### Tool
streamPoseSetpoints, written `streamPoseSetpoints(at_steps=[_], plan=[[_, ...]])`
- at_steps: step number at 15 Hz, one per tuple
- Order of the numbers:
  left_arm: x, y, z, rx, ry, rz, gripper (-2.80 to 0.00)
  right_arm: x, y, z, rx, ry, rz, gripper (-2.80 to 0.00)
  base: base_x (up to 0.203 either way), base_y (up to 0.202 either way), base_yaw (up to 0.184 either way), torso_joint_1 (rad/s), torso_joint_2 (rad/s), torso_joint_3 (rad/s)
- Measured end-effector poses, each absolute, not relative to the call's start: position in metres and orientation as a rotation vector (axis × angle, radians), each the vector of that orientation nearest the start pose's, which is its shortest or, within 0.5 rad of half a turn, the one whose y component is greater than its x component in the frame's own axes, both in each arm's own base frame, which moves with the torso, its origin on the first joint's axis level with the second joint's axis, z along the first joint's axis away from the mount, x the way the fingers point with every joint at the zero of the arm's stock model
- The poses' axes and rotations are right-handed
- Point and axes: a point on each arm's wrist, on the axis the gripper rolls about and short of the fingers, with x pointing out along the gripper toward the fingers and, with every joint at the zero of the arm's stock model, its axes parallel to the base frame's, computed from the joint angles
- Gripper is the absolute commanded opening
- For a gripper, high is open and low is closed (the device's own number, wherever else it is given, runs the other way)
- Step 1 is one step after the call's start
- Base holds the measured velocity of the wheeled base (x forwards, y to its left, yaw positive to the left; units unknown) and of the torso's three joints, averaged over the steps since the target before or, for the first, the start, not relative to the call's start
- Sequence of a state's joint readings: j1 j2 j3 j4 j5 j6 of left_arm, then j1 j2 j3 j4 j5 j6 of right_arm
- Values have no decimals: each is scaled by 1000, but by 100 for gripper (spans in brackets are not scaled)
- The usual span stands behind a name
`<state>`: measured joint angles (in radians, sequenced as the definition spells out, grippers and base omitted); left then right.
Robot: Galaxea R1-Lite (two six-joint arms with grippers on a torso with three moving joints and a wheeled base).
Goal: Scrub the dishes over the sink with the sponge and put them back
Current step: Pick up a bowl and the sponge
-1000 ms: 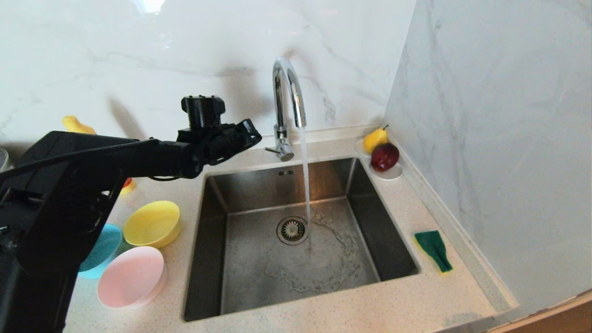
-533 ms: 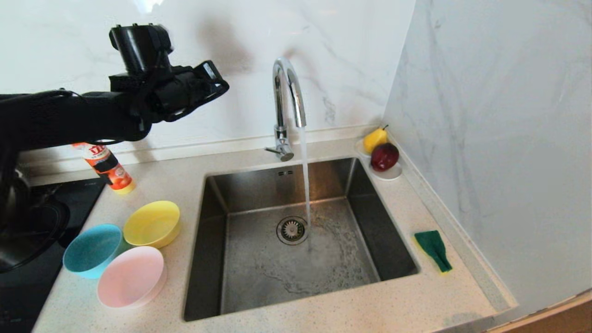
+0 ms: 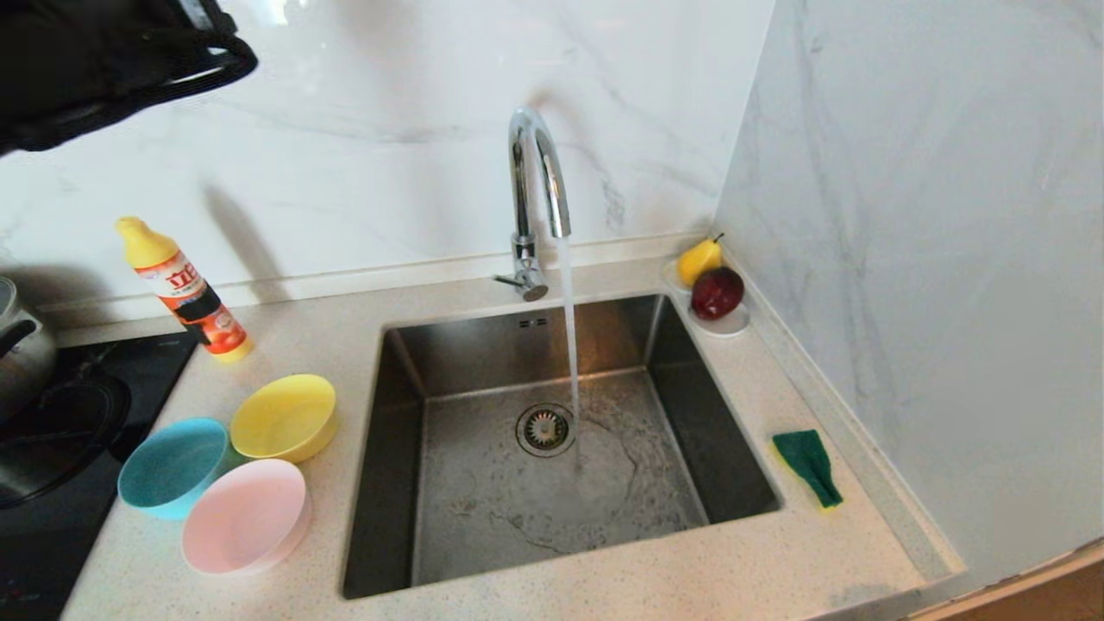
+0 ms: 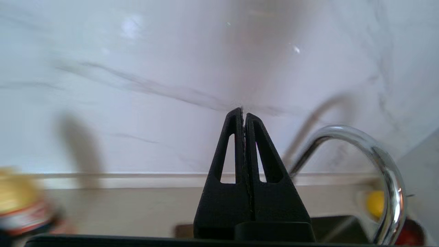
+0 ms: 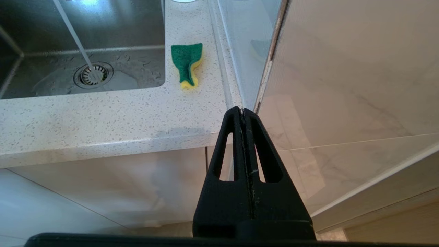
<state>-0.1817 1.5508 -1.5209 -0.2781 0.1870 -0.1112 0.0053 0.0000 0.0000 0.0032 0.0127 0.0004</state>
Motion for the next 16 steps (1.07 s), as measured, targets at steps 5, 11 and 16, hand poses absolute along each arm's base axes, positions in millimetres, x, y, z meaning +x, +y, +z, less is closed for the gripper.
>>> streamPoseSetpoints(at_steps=[5,11,16], plan=[[133,-18,376,-74,-259,59,-280,-23,0,75,1,3,18,-280,0,0,0,0,0,0],[13,5,272,-7,-199,178,-280,-23,0,75,1,3,18,-280,0,0,0,0,0,0],[-28,6,185,22,-188,244,-280,-23,0,75,0,3,18,-280,0,0,0,0,0,0]])
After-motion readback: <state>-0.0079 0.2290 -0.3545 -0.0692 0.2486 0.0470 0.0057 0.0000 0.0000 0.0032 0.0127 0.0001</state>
